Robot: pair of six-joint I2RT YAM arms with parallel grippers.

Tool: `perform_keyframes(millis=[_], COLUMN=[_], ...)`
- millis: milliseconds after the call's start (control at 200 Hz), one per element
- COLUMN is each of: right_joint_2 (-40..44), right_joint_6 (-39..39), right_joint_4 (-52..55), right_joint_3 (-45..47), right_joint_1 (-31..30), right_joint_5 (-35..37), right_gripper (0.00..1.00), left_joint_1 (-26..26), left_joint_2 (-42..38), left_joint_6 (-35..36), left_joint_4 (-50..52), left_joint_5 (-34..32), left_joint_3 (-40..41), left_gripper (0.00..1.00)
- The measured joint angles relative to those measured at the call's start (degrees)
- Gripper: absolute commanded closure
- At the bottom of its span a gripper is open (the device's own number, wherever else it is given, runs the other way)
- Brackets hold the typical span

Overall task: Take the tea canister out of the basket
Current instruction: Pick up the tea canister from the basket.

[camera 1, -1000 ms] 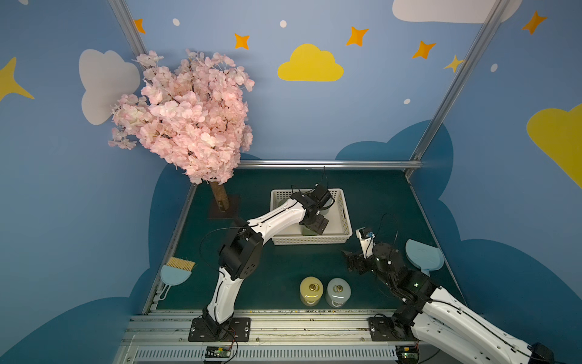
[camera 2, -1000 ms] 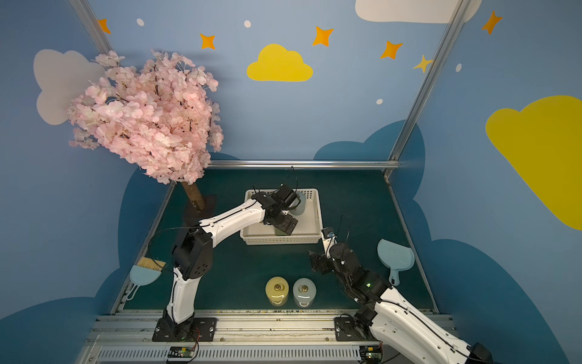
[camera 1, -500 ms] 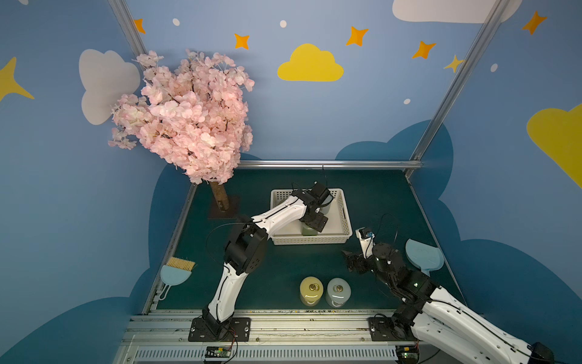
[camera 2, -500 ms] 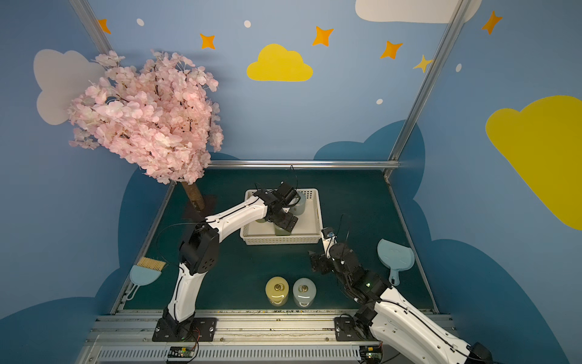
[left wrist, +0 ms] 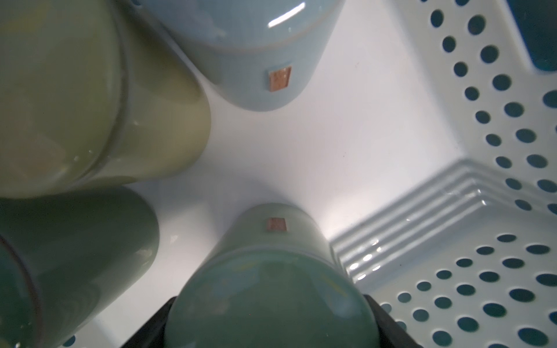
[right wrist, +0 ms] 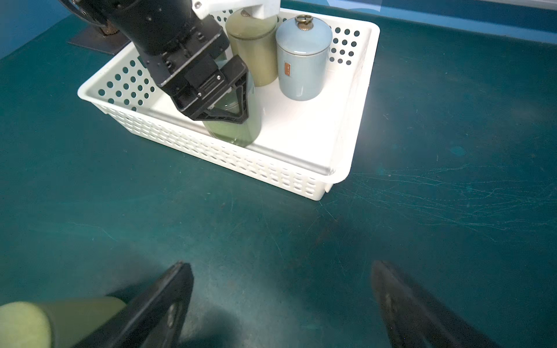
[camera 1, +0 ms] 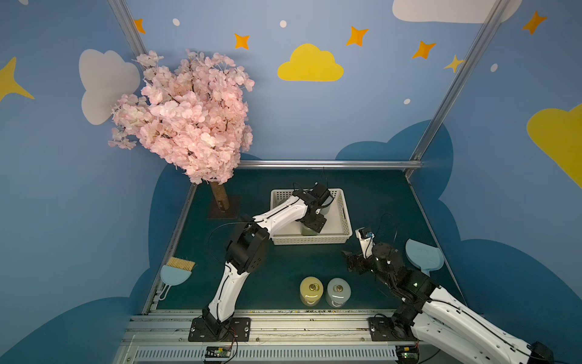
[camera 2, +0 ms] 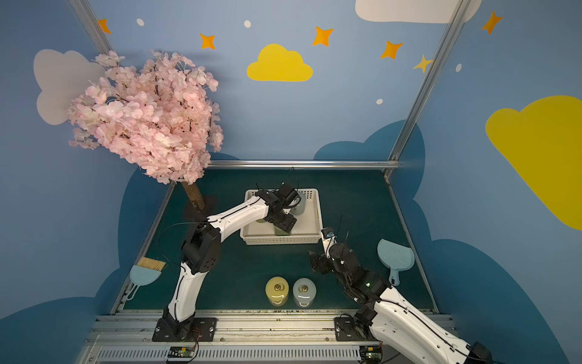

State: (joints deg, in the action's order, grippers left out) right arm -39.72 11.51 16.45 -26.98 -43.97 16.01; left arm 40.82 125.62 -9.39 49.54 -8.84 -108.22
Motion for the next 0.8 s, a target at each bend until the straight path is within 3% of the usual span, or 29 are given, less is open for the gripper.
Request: perform_keyframes(millis=[275,801], right_joint_2=[-0.26,-0.59], right_joint_6=[0.0,0.0], right_joint_4=[-0.04,-0.39], right_joint_3=[0.0,0.0], right_joint_1=[0.0,0.0], right_joint_5=[0.02,0.02], right_gripper=[0.01,0.02], left_joint_1=[0.0,0.0], left_joint_2=[-0.04,-3.58], left_joint_6=[0.0,0.24], left_joint_4=[0.26,5.01], left_joint_5=[-0.04,-0.39], left_joint_3=[-0.11,-3.89], left_gripper=[0.42,0.47])
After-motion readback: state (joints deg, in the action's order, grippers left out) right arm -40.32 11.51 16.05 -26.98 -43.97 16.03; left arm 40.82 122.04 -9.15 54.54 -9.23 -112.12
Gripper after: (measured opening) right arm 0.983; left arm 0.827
